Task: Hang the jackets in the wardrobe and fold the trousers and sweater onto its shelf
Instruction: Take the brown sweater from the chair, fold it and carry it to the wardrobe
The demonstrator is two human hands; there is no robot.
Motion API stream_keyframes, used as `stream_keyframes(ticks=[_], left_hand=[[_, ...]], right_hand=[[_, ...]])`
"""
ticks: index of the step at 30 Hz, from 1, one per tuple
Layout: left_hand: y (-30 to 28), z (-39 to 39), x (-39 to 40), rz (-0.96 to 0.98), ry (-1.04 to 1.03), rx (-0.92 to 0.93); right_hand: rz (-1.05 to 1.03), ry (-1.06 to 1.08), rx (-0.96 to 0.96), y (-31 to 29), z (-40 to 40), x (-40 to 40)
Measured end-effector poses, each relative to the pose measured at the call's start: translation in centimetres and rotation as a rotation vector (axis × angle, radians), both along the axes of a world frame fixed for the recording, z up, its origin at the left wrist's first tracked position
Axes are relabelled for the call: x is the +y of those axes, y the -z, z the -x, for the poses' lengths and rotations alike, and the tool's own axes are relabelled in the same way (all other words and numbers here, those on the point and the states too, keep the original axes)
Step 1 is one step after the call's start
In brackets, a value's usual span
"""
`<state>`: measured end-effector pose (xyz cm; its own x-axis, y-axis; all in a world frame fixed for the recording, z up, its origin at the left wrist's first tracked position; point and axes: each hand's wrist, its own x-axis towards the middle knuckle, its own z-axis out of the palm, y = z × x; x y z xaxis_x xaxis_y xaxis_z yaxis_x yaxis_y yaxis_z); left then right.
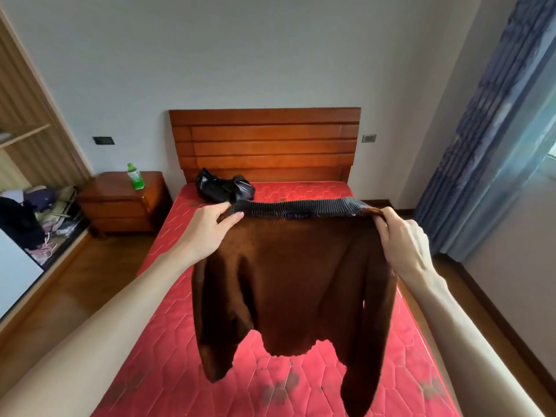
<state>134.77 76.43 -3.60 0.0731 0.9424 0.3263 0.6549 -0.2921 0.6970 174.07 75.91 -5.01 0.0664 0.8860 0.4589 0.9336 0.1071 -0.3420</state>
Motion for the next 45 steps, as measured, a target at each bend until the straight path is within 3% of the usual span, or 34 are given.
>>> stream_keyframes(ticks=[2, 5, 11, 13, 18, 20, 23, 27, 31, 34, 39, 42, 45], left_hand=[[0.5, -0.1, 1.2, -0.098, -0.089, 0.109], [0.1, -0.1, 3.0, -0.207, -0.143, 0.237], [-0.5, 0.3, 2.3, -0.387, -0.132, 0.402], [0.8, 0.6, 1.0, -0.318, -0.155, 0.364], [3.8, 1.4, -1.9, 0.157, -0.034, 0.081], [4.4, 2.4, -2.8, 0.281, 0.02, -0.025], [4.8, 4.5, -4.0, 0.46, 0.123, -0.166], [4.1, 6.4, -4.0, 0.616, 0.216, -0.127], [3.5, 7.2, -2.6, 0.624, 0.243, -0.069], [4.7, 7.0, -0.9, 0.51, 0.177, 0.042], [11.9, 6.3, 2.3, 0.328, 0.07, 0.217], [18.7, 6.0, 5.0, 0.327, 0.048, 0.326], [26.6, 5.6, 7.5, 0.366, 0.022, 0.3]], right_hand=[[0.017, 0.007, -0.11, -1.1, 0.8, 1.0], [-0.015, -0.005, -0.129, -2.3, 1.6, 2.7], [-0.108, -0.028, 0.134, -0.5, 1.9, 2.9], [-0.084, -0.032, 0.292, 1.0, 2.0, 1.9], [0.079, -0.035, 0.541, 4.4, 2.9, -1.4], [0.098, -0.052, 0.502, 5.0, 2.9, -2.9], [0.096, -0.098, 0.295, 4.8, 2.6, -5.2], [0.127, -0.136, 0.045, 3.7, 2.1, -6.6], [0.054, -0.163, -0.104, 3.0, 1.6, -4.6], [0.037, -0.192, -0.207, 4.3, 1.4, -2.1], [0.173, -0.207, -0.301, 10.7, 1.8, 3.0], [0.332, -0.214, -0.316, 16.8, 2.1, 6.9], [0.48, -0.223, -0.3, 23.7, 2.4, 9.9]])
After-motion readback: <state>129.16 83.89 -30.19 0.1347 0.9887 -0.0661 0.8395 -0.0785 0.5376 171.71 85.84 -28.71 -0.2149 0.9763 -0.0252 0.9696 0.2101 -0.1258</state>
